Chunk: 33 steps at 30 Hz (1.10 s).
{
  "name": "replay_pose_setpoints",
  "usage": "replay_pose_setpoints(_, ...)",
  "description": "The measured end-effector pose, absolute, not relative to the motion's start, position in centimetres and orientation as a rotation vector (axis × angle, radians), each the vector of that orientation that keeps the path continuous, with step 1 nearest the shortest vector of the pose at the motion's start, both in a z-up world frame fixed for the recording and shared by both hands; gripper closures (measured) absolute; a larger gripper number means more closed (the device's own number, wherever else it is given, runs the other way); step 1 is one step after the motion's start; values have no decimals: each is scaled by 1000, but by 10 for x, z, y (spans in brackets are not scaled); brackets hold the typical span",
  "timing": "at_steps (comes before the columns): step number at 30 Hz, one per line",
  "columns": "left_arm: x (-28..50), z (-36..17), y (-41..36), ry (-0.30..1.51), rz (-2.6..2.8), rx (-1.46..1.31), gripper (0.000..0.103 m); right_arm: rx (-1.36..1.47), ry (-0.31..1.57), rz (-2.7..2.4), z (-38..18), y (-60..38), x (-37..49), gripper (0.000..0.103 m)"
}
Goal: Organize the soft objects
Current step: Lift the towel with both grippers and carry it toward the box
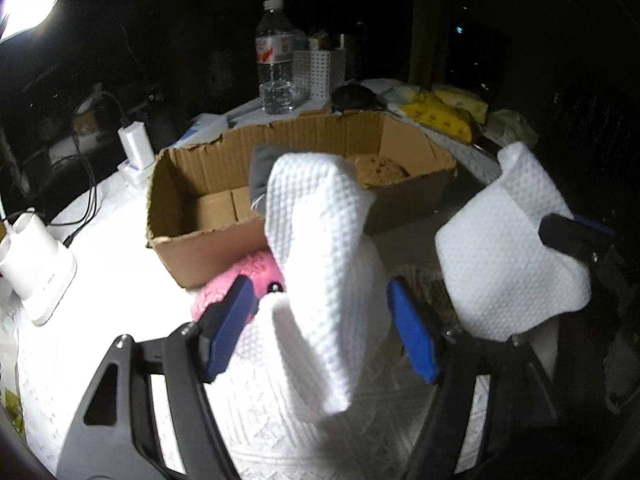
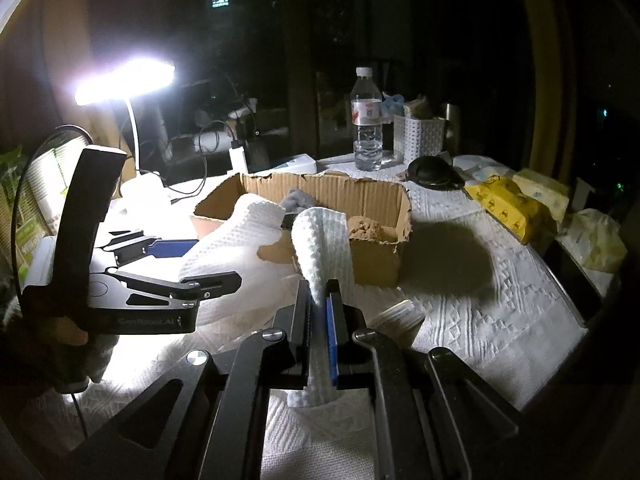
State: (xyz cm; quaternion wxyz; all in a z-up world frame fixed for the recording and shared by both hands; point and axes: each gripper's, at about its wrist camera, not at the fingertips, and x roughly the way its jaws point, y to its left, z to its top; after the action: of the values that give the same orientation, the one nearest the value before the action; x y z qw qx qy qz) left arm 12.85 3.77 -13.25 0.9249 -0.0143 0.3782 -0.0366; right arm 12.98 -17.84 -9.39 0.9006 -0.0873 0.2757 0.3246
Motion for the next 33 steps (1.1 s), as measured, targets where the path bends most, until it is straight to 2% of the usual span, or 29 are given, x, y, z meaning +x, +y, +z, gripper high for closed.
replay_pose_setpoints(2, 129, -133, 37, 778, -76, -15, 71, -178, 572, 671, -94, -179, 130, 95)
replay_pose_setpoints(3, 130, -135, 35, 788, -80, -3, 76, -177, 572, 671, -94, -179, 131, 95)
replay_pose_setpoints(4, 130, -136, 35, 790, -88, 2, 90, -176, 572, 670, -94, -179, 131, 95)
replay_pose_setpoints(5, 130, -137, 34, 792, -91, 7, 94, -175, 572, 670, -94, -179, 132, 95)
replay_pose_setpoints(9, 125, -128, 31, 764, -105, 18, 98, -175, 566, 670, -93, -180, 133, 95)
replay_pose_setpoints(33, 126, -52, 70, 568, -39, -19, 98, -186, 440, 689, -48, -166, 149, 95)
